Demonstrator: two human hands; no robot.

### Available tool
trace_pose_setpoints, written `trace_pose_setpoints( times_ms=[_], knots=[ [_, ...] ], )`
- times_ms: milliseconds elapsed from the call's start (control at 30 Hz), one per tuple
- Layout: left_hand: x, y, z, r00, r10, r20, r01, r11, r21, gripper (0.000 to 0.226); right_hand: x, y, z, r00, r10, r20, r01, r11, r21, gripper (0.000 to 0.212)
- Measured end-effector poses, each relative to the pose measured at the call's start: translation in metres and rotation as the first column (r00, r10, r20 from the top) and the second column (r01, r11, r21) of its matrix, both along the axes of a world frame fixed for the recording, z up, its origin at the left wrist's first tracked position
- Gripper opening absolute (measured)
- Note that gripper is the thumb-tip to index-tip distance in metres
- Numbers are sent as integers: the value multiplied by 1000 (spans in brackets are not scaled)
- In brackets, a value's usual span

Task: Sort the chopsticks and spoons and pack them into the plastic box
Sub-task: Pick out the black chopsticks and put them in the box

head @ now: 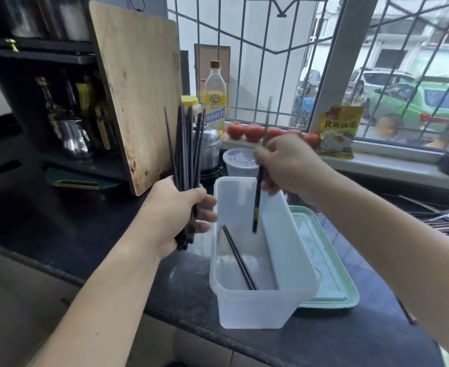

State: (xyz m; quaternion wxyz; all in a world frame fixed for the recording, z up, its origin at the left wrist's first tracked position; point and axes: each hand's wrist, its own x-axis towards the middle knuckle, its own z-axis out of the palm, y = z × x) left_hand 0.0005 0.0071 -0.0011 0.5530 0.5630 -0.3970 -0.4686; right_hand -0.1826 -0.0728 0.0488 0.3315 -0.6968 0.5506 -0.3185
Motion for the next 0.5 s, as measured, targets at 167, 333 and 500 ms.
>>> trace_pose_setpoints(
  times_ms=[167, 333, 500],
  knots=[
    [15, 0, -4, 997, 65, -29, -65, 998, -9, 6, 32, 5, -66, 653, 446, -612, -83, 846, 527, 37],
    [9, 6, -4, 999, 11, -36, -10, 1000, 16, 5, 46, -13, -108, 495, 527, -691, -77, 819, 569, 29],
    [4, 8, -7, 999, -30, -40, 32, 999, 38, 11, 32, -15, -66, 666, 370, -648, -135, 914, 382, 28]
  ],
)
